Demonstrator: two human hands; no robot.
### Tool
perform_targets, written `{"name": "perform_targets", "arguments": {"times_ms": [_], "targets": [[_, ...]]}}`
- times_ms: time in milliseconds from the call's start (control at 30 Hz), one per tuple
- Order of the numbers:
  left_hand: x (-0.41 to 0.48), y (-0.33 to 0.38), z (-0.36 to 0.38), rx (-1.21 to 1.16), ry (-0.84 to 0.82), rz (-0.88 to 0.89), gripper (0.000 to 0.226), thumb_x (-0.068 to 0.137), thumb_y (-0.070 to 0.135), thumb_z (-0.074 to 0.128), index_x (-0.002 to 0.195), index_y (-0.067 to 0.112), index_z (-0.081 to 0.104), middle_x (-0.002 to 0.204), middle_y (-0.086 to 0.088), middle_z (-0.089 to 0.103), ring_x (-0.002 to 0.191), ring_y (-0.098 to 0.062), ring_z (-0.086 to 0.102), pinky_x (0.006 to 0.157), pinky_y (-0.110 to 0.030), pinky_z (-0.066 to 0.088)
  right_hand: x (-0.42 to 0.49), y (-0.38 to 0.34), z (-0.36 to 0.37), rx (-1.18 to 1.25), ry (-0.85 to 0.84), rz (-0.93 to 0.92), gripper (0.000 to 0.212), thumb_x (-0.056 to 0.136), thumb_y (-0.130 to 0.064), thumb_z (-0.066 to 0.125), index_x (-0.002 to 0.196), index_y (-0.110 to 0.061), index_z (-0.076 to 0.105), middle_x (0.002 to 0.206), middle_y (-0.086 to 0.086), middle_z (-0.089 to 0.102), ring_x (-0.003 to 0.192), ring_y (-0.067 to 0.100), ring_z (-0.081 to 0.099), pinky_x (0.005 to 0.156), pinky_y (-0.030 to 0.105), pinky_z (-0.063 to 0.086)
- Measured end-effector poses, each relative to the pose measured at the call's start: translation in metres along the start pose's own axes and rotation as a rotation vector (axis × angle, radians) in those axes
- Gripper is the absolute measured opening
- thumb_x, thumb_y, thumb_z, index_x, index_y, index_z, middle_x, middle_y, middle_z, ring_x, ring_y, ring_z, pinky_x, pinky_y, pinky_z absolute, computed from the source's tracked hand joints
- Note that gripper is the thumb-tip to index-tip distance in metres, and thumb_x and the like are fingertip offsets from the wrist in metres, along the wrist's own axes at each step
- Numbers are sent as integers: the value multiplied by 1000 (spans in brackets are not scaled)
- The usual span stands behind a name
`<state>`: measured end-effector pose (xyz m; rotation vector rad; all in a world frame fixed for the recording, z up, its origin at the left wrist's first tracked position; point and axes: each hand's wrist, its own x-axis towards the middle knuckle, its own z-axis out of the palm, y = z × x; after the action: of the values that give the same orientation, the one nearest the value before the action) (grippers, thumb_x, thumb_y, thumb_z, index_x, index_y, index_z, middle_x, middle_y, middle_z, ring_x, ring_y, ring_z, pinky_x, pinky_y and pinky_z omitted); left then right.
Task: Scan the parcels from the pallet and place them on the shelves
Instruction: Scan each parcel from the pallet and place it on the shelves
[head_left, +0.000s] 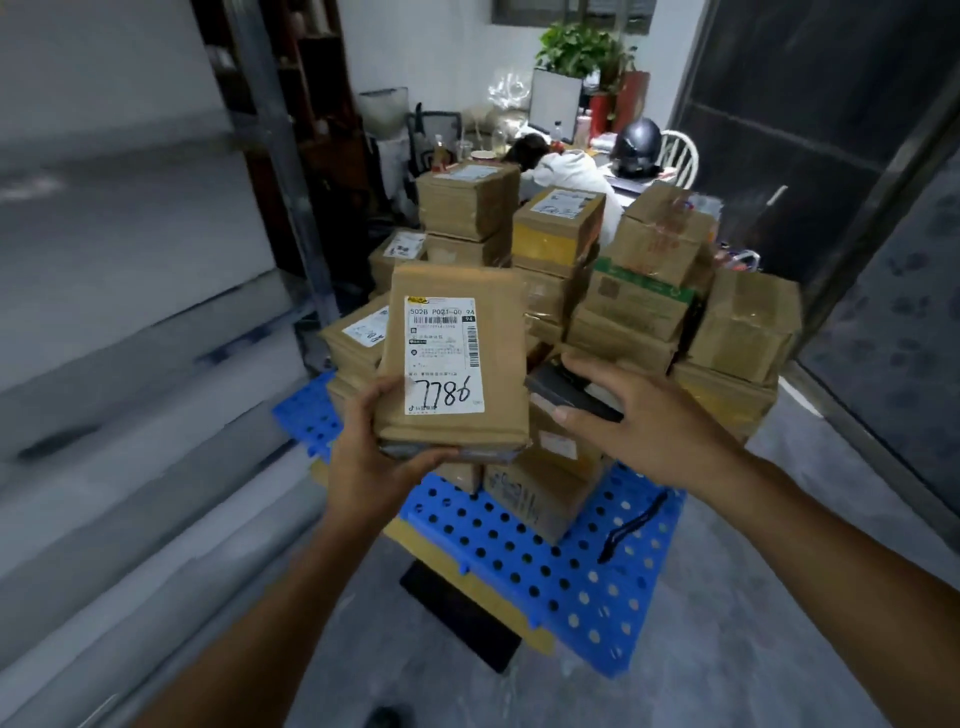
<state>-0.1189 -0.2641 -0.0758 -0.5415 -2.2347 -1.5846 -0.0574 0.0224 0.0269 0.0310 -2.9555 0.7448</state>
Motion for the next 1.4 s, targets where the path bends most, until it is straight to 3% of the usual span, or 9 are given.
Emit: {"name": "perform_targets", "arguments": {"times_ms": [100,267,367,533,700,867,1100,1267,1400], "targets": [[-18,2,-44,140,71,-4,91,59,58,86,132,62,32,130,40,50,115,16,53,82,-4,47,11,-42,3,-149,-108,-144,70,88,-72,51,151,-47,33,151,-12,42,135,17,42,100,36,42],[-52,1,-122,317,103,-5,82,64,60,78,134,45,37,151,-6,53,122,-19,62,90,-38,57,25,-122,18,-369,-162,-374,70,83,-75,47,147,-46,37,123,-6,52,120,22,50,91,47,49],[-72,-6,-172,411,126,5,83,67,56,78,136,29,40,154,-12,49,124,-23,59,93,-42,55,32,-168,33,-434,-163,-476,71,83,-75,49,146,-45,39,130,-4,54,121,23,51,90,47,50],[-110,-22,-258,489,238,-42,84,67,53,81,137,27,41,148,-18,52,125,-32,59,94,-50,55,35,-245,74,-541,-187,-567,68,87,-76,46,148,-48,35,135,1,51,122,27,50,81,39,47],[-144,-23,-351,470,454,-127,97,60,33,97,130,60,36,142,8,56,115,-2,56,88,-38,56,31,-329,131,-226,-213,-503,70,87,-73,53,148,-43,40,134,2,54,124,27,53,90,39,48],[-160,-2,-443,335,651,-159,93,56,43,97,124,61,37,120,49,50,106,15,57,76,-14,53,29,-425,195,144,-198,-476,72,88,-64,61,150,-33,44,148,-2,52,128,22,53,93,32,47],[-176,31,-569,283,781,-131,91,55,52,92,130,47,41,124,31,56,113,2,59,84,-22,57,17,-574,256,457,-119,-622,64,88,-62,63,146,-37,50,138,-5,60,125,18,55,97,36,48],[-187,37,-660,312,883,-174,96,60,40,97,135,40,38,131,16,56,115,-3,60,87,-27,59,17,-676,286,540,-155,-728,63,88,-60,63,146,-39,48,137,-2,59,124,20,55,94,33,45],[-186,33,-729,348,947,-188,100,54,50,94,132,38,33,128,6,62,114,-6,64,90,-31,59,34,-753,311,518,-167,-817,67,89,-61,61,149,-38,44,142,2,55,129,23,51,100,34,43]]}}
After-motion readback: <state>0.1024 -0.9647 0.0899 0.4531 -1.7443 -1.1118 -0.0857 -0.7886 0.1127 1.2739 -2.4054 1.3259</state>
